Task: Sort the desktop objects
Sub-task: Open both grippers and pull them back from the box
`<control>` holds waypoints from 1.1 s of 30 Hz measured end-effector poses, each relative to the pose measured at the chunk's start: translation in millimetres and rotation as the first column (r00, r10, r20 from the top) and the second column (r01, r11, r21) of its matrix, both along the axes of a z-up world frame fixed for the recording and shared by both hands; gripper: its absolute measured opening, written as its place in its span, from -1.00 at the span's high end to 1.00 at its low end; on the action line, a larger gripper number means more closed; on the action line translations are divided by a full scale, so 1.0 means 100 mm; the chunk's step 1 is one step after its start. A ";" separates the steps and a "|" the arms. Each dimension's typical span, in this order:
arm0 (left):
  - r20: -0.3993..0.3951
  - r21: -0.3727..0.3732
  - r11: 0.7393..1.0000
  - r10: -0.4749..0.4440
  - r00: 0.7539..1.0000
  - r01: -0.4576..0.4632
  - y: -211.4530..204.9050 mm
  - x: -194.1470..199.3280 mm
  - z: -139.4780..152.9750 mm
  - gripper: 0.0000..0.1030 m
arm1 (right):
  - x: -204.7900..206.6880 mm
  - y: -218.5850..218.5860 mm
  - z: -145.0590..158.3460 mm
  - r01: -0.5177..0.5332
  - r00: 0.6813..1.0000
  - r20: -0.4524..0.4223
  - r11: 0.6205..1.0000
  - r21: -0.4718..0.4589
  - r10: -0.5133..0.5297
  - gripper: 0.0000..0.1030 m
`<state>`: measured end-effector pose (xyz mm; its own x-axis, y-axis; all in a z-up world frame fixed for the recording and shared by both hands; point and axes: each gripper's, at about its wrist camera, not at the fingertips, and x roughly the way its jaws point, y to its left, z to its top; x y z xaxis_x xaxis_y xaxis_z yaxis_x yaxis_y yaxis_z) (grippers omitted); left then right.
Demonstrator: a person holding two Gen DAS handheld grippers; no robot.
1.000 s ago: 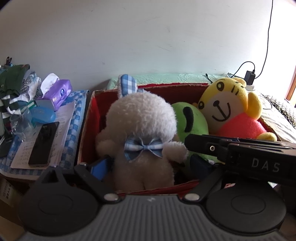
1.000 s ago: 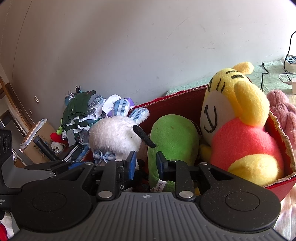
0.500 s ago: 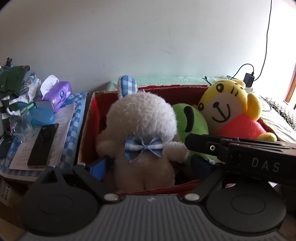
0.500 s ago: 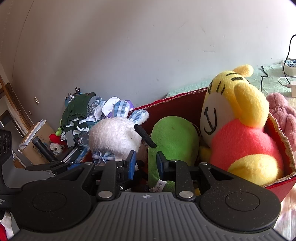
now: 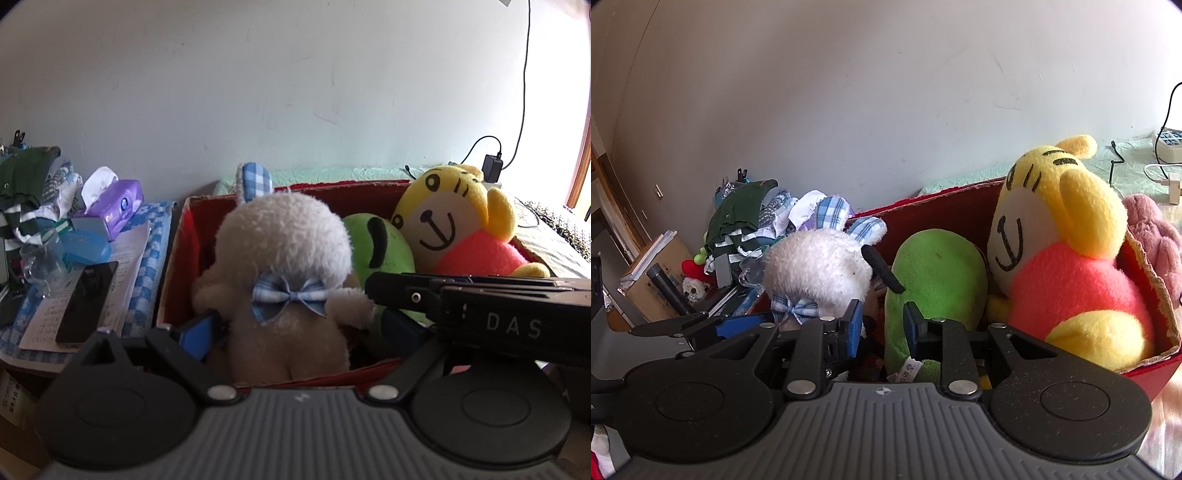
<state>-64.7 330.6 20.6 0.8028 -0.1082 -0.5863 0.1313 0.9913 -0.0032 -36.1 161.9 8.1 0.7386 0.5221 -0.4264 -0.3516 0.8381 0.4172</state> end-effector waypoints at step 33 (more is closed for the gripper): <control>0.196 0.011 0.997 -0.073 0.978 0.073 -1.50 -0.36 0.75 -0.83 | -0.13 -1.70 0.16 0.048 0.998 0.034 0.967 0.249 -0.058 0.38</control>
